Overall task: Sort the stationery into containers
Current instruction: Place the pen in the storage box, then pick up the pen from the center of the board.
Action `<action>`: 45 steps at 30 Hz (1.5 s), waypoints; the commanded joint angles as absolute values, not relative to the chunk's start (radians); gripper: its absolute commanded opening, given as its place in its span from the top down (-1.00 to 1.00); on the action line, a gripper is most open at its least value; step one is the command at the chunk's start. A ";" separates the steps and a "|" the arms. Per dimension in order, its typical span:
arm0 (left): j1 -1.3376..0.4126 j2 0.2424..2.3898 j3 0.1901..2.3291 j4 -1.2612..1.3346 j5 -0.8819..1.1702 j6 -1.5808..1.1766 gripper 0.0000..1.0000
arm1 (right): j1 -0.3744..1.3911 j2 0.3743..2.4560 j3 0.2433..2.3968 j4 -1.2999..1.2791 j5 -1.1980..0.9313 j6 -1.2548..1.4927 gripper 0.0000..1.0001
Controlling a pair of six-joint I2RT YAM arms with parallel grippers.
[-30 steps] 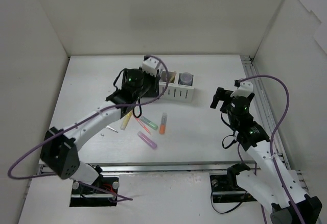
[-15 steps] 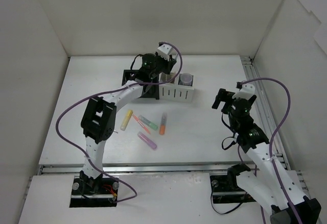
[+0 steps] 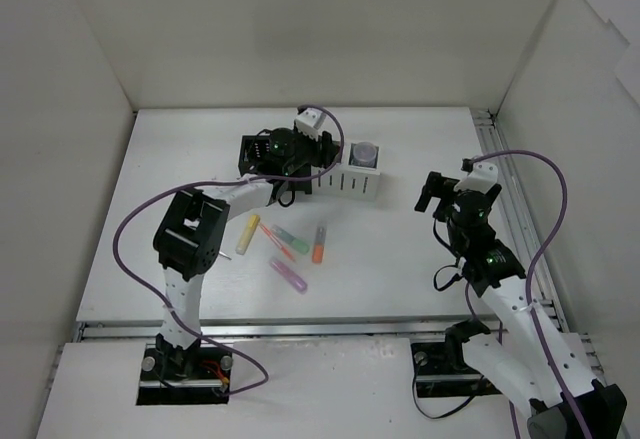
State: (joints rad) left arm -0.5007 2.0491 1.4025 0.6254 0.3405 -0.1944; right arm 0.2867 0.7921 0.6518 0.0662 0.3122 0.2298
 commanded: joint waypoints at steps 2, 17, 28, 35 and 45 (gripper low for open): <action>-0.503 1.882 1.405 0.742 0.360 -0.206 -0.17 | 0.278 0.795 0.681 0.138 0.266 0.201 -0.96; -0.514 1.214 1.117 0.062 0.018 -0.285 -0.99 | 0.541 1.129 0.888 0.031 -0.029 0.009 -0.96; -0.486 0.707 0.672 -0.481 -0.349 -0.803 -0.99 | 0.877 1.600 1.158 0.023 -0.092 0.040 -0.94; -0.466 0.633 0.649 -0.699 -0.454 -1.023 -0.99 | 0.963 1.864 1.362 0.009 -0.061 0.124 -0.71; -0.466 0.698 0.672 -0.719 -0.448 -1.008 -0.99 | 0.991 2.032 1.462 -0.023 -0.018 0.149 0.01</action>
